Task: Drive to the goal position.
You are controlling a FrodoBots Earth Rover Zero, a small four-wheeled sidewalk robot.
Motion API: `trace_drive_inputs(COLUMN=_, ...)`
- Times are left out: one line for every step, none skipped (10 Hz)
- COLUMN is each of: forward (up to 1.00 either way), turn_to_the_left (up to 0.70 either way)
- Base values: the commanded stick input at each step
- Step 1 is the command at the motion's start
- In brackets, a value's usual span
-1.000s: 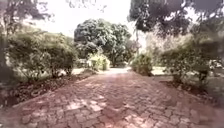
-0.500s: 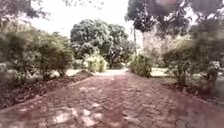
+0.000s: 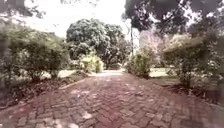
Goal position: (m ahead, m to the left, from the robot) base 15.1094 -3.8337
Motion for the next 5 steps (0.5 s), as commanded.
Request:
trace_drive_inputs(forward=0.70, turn_to_the_left=0.00)
trace_drive_inputs(forward=0.70, turn_to_the_left=0.00)
trace_drive_inputs(forward=0.70, turn_to_the_left=0.00)
trace_drive_inputs(forward=0.70, turn_to_the_left=0.00)
trace_drive_inputs(forward=0.70, turn_to_the_left=0.00)
